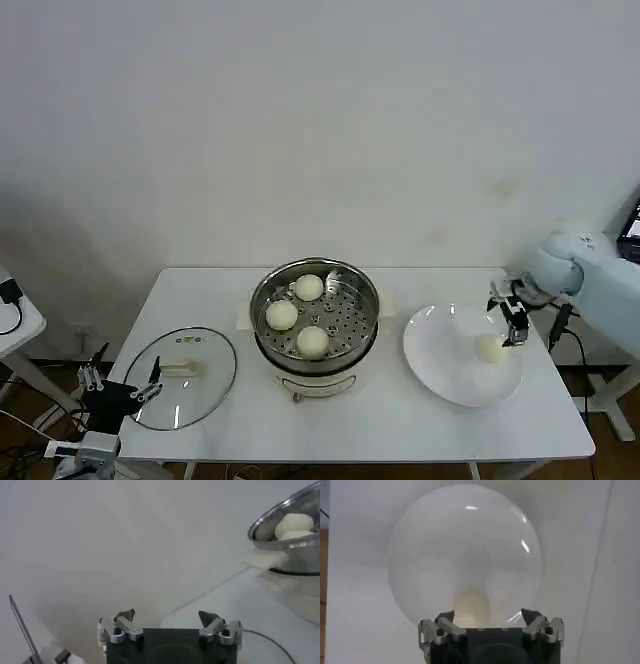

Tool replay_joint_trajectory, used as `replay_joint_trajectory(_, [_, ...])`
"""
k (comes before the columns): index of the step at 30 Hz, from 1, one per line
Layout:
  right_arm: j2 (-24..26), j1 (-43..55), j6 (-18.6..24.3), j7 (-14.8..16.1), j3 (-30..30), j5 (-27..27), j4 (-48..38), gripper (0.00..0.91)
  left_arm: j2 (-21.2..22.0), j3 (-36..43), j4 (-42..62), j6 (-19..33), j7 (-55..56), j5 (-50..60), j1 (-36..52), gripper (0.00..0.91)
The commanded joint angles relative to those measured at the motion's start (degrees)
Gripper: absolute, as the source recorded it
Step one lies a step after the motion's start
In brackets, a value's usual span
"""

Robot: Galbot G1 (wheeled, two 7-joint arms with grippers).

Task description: Take steamed baozi put them in steamer then cover it.

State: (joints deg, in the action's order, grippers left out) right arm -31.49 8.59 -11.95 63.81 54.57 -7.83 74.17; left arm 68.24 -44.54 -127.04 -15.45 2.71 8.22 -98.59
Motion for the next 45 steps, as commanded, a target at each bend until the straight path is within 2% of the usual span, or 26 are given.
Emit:
replay_joint_trajectory(1, [-1.1,-9.2,0.0,0.0,-5.8,-3.4,-3.8,0.907,0.3,0.5,0.2,0.0,0.0,0.4,-0.1,0.907])
replay_joint_trajectory(16, [-8.3,-11.8,1.5,-1.5,-9.9,-6.6,-12.8,0.907,-0.2,0.4,0.5,0.0,-0.4,0.8,-0.2,0.907])
replay_joint_trajectory(31, [-9.5,-12.0,1.4,-1.6,-10.6,-7.8,-15.6,0.907,0.1,0.1,0.4,0.0,-0.4,0.8,-0.2,0.907])
replay_joint_trajectory(39, [-9.7,-12.6,1.2,-1.5,-11.3,-8.1,-15.7,0.756,0.1,0.0,0.3,0.0,-0.4,0.8,-0.4,0.907])
replay_joint_trajectory(45, [-9.6,-12.5,1.0,-1.6,-11.4,-8.1,-15.4,0.715,0.1,-0.2,0.0,0.0,-0.4,0.7,-0.5,0.907])
